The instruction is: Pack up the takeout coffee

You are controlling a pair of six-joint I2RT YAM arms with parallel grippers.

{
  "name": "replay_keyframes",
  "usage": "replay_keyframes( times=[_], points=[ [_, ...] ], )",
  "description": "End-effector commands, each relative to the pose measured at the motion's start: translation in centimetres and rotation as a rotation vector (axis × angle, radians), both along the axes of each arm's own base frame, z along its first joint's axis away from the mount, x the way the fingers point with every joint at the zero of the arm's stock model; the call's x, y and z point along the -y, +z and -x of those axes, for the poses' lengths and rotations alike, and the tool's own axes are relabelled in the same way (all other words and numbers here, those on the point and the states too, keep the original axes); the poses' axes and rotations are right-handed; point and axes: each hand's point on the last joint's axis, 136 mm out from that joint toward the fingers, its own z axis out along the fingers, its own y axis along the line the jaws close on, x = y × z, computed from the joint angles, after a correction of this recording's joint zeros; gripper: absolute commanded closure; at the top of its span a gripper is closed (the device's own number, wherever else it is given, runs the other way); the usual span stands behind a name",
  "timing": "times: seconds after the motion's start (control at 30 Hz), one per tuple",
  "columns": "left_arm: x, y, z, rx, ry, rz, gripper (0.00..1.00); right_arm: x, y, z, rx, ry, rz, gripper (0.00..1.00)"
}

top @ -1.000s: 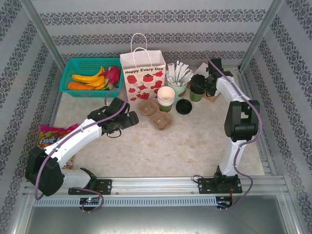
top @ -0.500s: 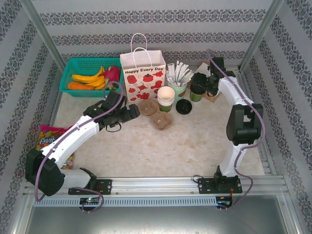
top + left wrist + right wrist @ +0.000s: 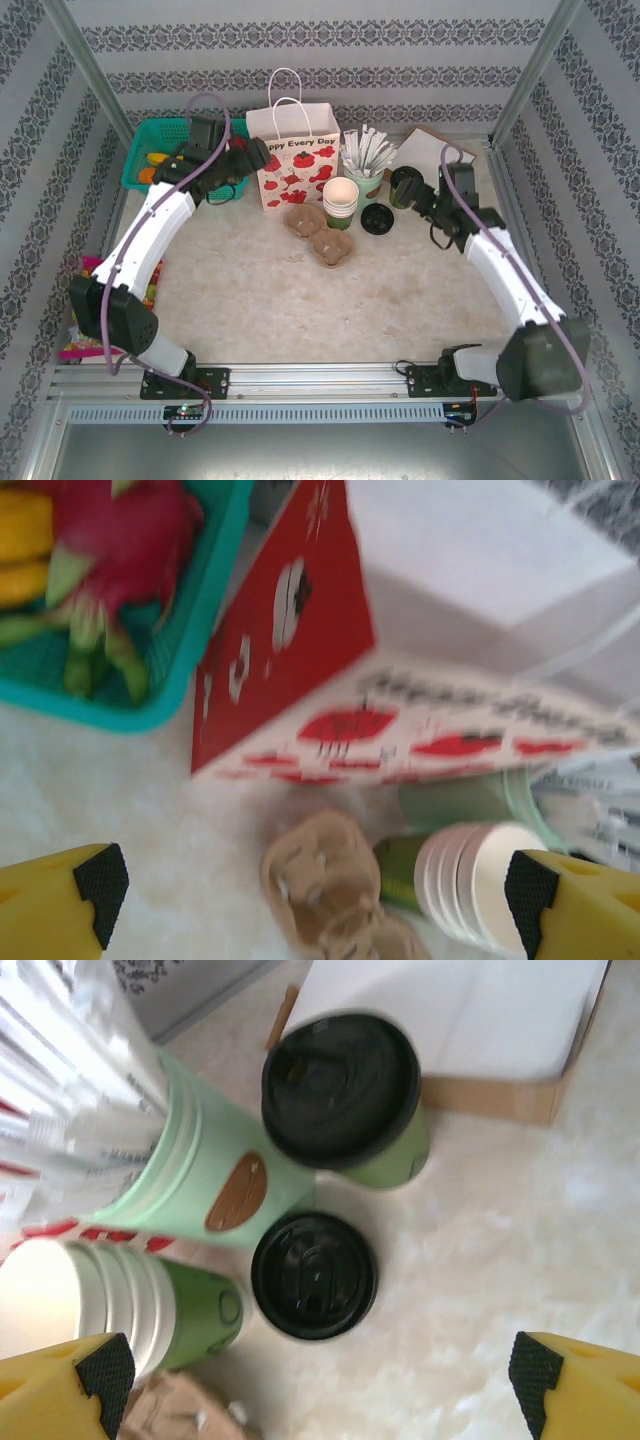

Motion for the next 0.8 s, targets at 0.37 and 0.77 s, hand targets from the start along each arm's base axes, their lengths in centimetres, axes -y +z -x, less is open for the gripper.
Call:
replay_keyframes(
  times=[0.37, 0.77],
  points=[
    [-2.5, 1.0, -9.4, 0.004, -0.021, -0.191, 0.35, -1.6, -0.9, 5.7, 0.154, 0.043, 0.19, 0.02],
    [-2.1, -1.9, -12.2, -0.057, -0.041, -0.225, 0.64, -3.6, -2.0, 6.9, 0.133, -0.006, 0.092, 0.02]
  ],
)
